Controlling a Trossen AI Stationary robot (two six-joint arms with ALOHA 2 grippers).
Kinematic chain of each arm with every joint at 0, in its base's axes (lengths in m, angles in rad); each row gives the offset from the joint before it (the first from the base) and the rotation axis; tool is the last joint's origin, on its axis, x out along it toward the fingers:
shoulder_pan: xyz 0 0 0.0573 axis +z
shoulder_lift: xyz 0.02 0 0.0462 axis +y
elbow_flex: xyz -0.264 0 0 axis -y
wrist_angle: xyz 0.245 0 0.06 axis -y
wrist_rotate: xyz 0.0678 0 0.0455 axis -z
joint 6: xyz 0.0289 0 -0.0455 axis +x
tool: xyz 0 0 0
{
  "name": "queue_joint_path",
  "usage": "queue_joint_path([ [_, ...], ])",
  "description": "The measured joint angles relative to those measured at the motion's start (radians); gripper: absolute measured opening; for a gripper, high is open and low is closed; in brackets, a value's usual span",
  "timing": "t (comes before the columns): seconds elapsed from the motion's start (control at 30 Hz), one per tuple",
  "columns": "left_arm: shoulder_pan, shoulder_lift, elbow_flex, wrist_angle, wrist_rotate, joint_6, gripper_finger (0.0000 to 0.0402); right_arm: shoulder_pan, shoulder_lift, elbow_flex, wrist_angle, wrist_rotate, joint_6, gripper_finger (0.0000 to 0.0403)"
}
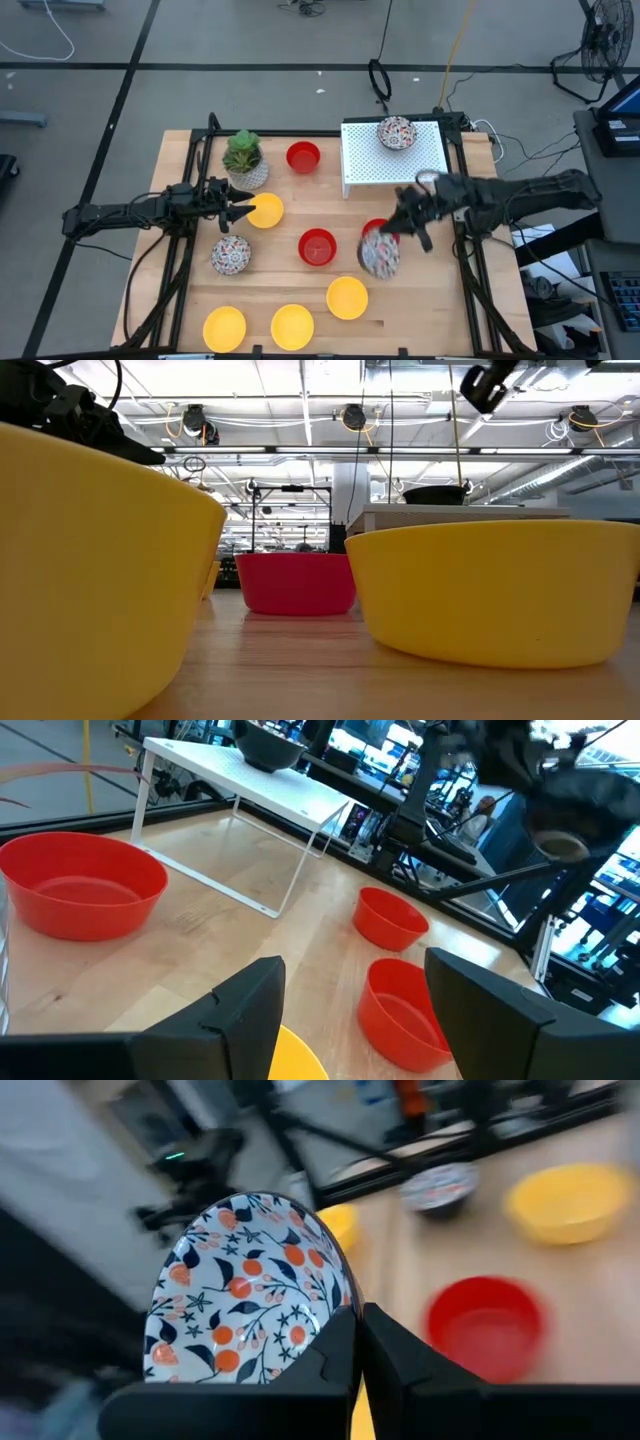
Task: Pick & Place Mini bowls
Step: Stack the black patterned bowl on top of the black patterned bowl on the shelf
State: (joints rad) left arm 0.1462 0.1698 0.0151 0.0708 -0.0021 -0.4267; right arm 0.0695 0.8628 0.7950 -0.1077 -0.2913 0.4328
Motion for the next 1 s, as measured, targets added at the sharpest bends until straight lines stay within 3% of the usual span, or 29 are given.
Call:
queue_joint_path([
  [0.2, 0.0, 0.0, 0.0, 0.0, 0.0, 0.0, 0.0244, -0.227, 0.043, 0.241, -0.3, 0.033, -0.16, 0.0],
  [0.33, 0.0, 0.0, 0.0, 0.0, 0.0, 0.0, 0.0244, -0.376, 0.094, 0.352, -0.402, 0.102, -0.165, 0.0],
  [0.53, 0.0, 0.0, 0.0, 0.0, 0.0, 0.0, 0.0244, -0.598, 0.214, 0.509, -0.52, 0.106, -0.165, 0.0],
  [0.8, 0.0, 0.0, 0.0, 0.0, 0.0, 0.0, 0.0244, -0.841, 0.348, 0.6, -0.614, 0.105, -0.201, 0.0],
  [1.0, 0.0, 0.0, 0.0, 0.0, 0.0, 0.0, 0.0244, -0.999, 0.367, 0.601, -0.657, 0.104, -0.212, 0.0],
])
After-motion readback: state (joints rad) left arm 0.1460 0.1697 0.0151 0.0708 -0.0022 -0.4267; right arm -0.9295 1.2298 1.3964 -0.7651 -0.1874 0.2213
